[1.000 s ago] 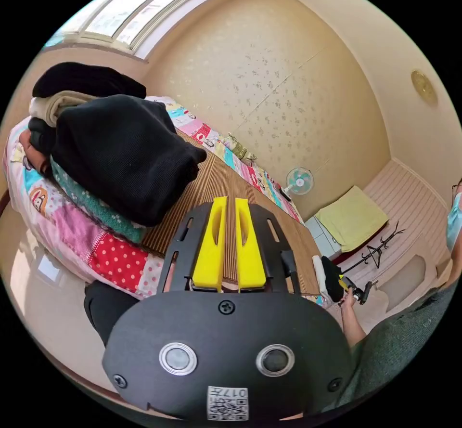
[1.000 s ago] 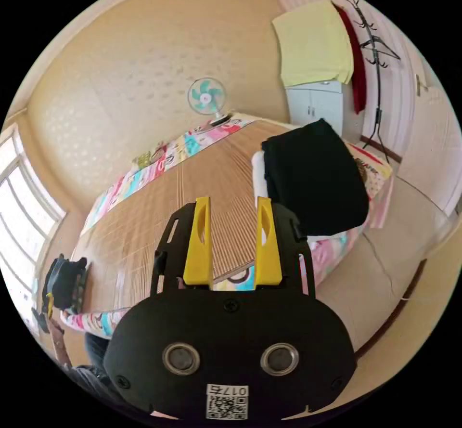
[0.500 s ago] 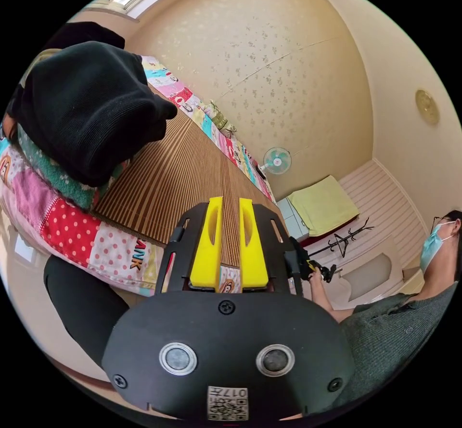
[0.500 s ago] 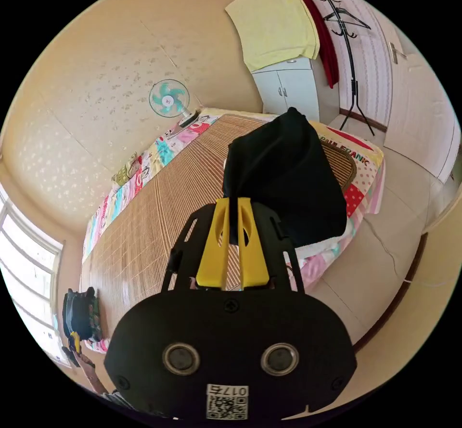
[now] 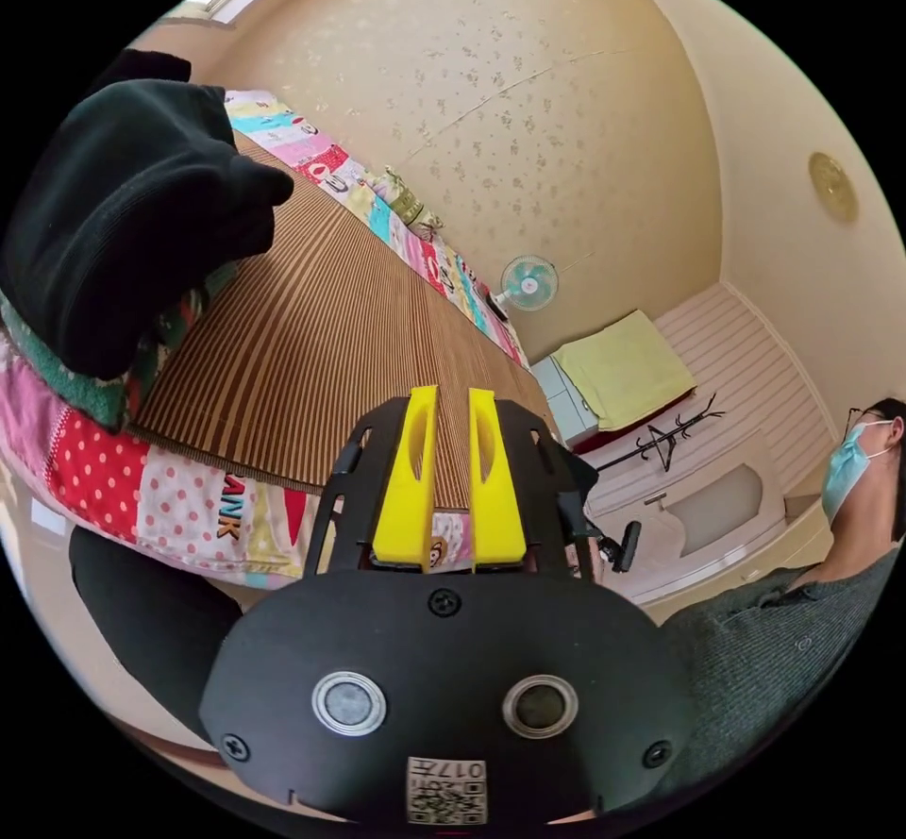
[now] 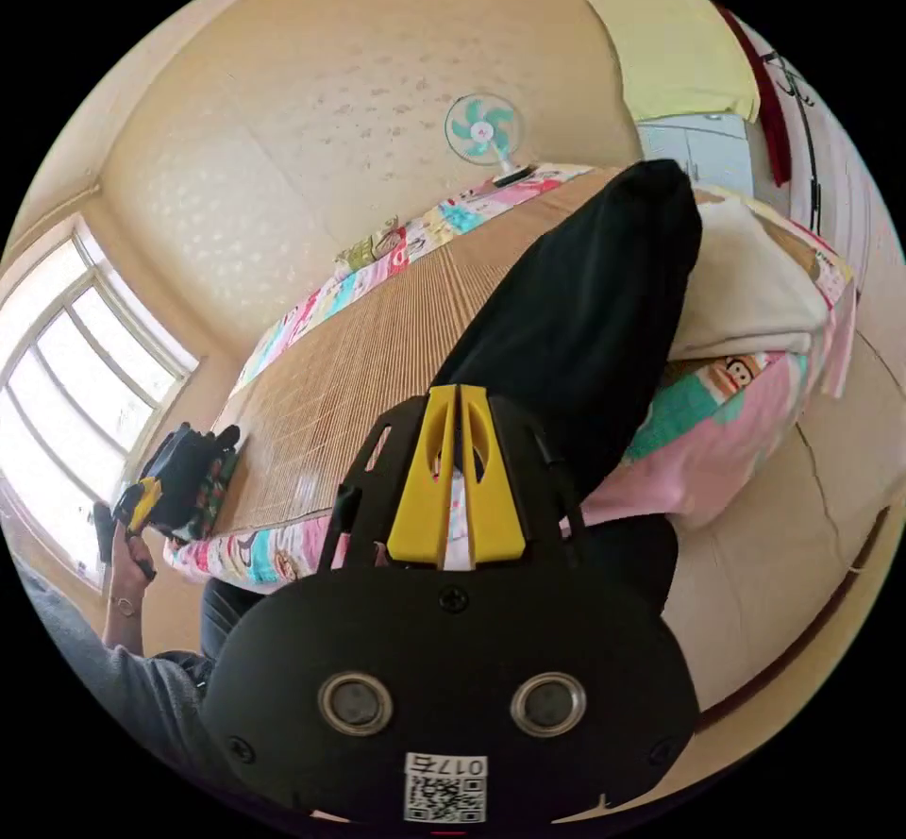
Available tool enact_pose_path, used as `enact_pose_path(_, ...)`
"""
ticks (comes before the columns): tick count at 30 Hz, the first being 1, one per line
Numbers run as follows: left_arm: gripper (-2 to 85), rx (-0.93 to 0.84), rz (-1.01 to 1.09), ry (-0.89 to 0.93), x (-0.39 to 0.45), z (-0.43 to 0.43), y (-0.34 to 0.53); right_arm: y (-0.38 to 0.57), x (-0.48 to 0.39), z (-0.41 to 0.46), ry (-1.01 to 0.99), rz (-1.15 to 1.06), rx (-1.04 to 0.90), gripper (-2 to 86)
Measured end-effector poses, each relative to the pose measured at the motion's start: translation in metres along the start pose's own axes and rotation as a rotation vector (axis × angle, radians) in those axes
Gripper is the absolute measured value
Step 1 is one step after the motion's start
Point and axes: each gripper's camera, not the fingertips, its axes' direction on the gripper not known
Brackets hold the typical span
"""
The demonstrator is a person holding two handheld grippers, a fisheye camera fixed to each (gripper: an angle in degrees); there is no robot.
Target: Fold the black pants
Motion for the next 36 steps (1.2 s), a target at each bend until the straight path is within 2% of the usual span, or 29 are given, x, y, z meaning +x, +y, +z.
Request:
enact_pose_path(1, 5.7, -0.012, 0.018, -0.014, 0.001, 0.001, -0.001, -0.006, 0.009, -0.019, 0.108, 0.061, 0.125, 3.9)
enact_pose_path(3, 5.8, -0.016, 0.023, -0.016, -0.001, 0.004, 0.000, -0.022, 0.030, -0.023, 0.175, 0.145, 0.177, 8.8)
enact_pose_path(5, 5.8, -0.013, 0.005, 0.013, -0.007, 0.008, 0.002, -0.060, 0.060, 0.015, 0.059, 0.178, 0.003, 10.5)
enact_pose_path(7, 5.8, -0.005, -0.033, 0.077, -0.017, 0.014, 0.006, -0.087, 0.065, 0.051, -0.068, 0.176, -0.152, 7.4)
enact_pose_path(9, 5.8, -0.010, -0.050, 0.111, -0.021, 0.019, 0.009, -0.109, 0.025, 0.056, -0.136, 0.054, -0.129, 4.5)
enact_pose_path(11, 5.9, -0.034, -0.038, 0.117, -0.019, 0.025, 0.010, -0.118, -0.083, 0.062, -0.018, -0.254, -0.169, 2.9)
enact_pose_path(13, 6.0, -0.072, -0.013, 0.084, -0.015, 0.035, 0.012, -0.096, -0.161, 0.071, 0.010, -0.477, -0.207, 2.3)
enact_pose_path(14, 6.0, -0.081, -0.009, 0.079, -0.014, 0.037, 0.012, -0.073, -0.201, 0.076, -0.024, -0.591, -0.238, 2.1)
enact_pose_path(17, 6.1, -0.108, -0.023, 0.119, -0.018, 0.049, 0.013, -0.010, -0.255, 0.092, -0.178, -0.726, -0.371, 2.0)
enact_pose_path(22, 6.1, -0.137, -0.003, 0.138, -0.018, 0.052, 0.008, 0.055, -0.242, 0.122, -0.383, -0.627, -0.622, 5.0)
enact_pose_path(25, 6.2, -0.144, 0.018, 0.125, -0.021, 0.045, 0.002, 0.045, -0.219, 0.118, -0.515, -0.632, -0.711, 5.7)
enact_pose_path(27, 6.3, -0.143, 0.025, 0.120, -0.024, 0.042, -0.001, 0.021, -0.201, 0.110, -0.588, -0.584, -0.667, 6.2)
enact_pose_path(29, 6.3, -0.147, 0.027, 0.116, -0.027, 0.042, -0.001, -0.019, -0.168, 0.096, -0.669, -0.445, -0.503, 6.7)
enact_pose_path(32, 6.4, -0.164, 0.010, 0.138, -0.033, 0.051, 0.002, -0.061, -0.141, 0.094, -0.639, -0.336, -0.324, 8.2)
enact_pose_path(33, 6.5, -0.175, 0.004, 0.157, -0.034, 0.057, 0.003, -0.068, -0.139, 0.100, -0.616, -0.318, -0.326, 9.1)
enact_pose_path(36, 6.6, -0.236, -0.001, 0.159, -0.035, 0.076, 0.003, -0.093, -0.151, 0.139, -0.617, -0.276, -0.501, 14.2)
